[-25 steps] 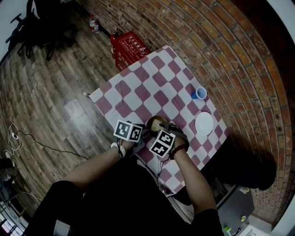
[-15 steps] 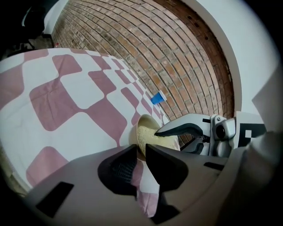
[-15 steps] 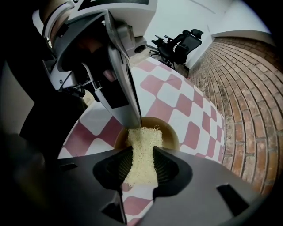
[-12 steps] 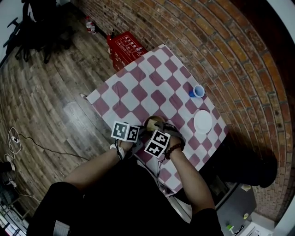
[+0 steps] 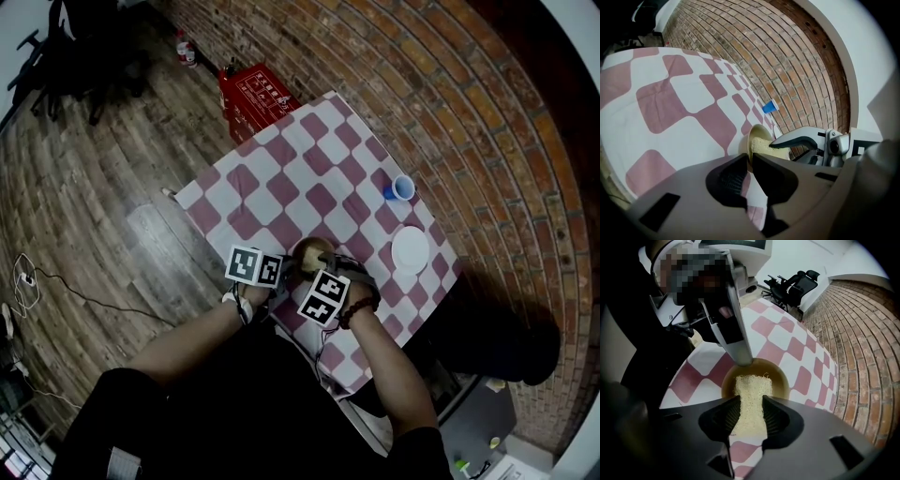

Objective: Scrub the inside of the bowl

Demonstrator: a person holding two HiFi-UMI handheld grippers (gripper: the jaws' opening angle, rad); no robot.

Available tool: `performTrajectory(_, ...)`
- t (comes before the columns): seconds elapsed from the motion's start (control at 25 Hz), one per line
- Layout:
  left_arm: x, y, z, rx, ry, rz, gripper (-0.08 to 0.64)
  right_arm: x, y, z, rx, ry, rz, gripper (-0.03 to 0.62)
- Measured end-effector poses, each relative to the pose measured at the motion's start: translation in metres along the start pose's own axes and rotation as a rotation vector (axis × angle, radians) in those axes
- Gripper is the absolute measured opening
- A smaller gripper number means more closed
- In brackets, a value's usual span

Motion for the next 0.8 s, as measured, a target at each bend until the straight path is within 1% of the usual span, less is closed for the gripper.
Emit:
performTrajectory(0.16,0.0,0.001,0.001,-0.005,0.002,-0.001,0.049,-0.008,0.002,-0.005,-0.011,-0.009,0.008,0.155)
performTrajectory(0.36,0.0,0.0,0.002,-0.007,0.002,0.0,0.048,-0.014,0.009,0.001,0.004,-0.014,0.0,0.155)
performTrajectory(0.64,0.001,-0.001,0.003,-0.006,-0.001,0.007,0.048,-0.001,0.009,0.009,0.018,0.025,-0.026,0.155)
performTrajectory(0.8,0.001,0.0,0.004,-0.012,0.004,0.01,0.048,0.004,0.003,0.003,0.008,0.01,-0.029,0.155)
Point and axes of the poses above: the fingertips, and each gripper's own axes: y forward along the fingers, z to its right, x out of its underside, the point moved 7 cm from there along -y, backward along the fingers, and after that the axes turned 8 degrees about x, right-handed, at the moved point
